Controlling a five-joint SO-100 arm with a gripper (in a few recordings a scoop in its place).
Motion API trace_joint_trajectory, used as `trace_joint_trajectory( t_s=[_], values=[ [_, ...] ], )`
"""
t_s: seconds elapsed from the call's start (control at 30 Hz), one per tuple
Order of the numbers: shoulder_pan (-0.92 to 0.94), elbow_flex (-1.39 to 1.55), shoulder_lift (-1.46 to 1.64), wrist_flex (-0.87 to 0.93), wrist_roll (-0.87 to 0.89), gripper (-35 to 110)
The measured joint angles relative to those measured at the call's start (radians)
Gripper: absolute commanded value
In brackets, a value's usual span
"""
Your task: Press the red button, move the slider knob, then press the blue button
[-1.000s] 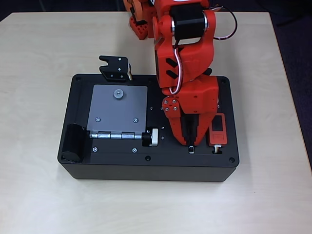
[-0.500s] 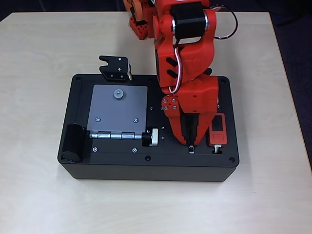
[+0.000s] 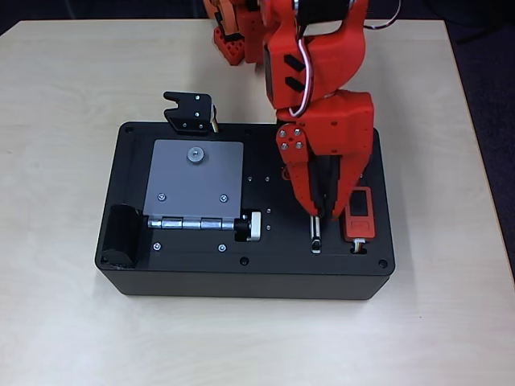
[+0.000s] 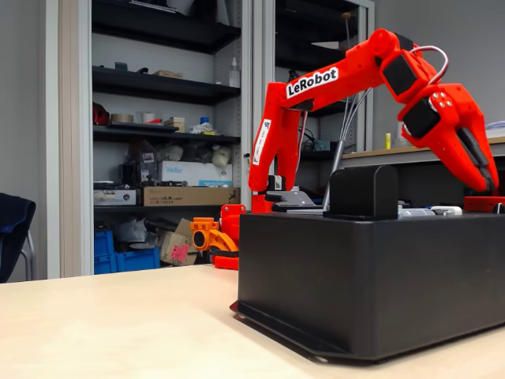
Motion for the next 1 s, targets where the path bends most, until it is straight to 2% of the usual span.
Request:
trace_joint_trajectory(
  t_s=[0.3,0.43,0.5,0.63,0.73,1.0],
  values=[
    [-0.055,0.163,0.178,0.054,0.066,1],
    [-0.075,0.202,0.244,0.098,0.094,9],
    [-0.08,0.218,0.273,0.107,0.094,17],
    [-0.083,0.239,0.316,0.103,0.077,47],
    [-0.097,0.256,0.327,0.054,0.037,63],
    [-0.121,0.261,0.342,0.009,-0.017,83]
  ],
)
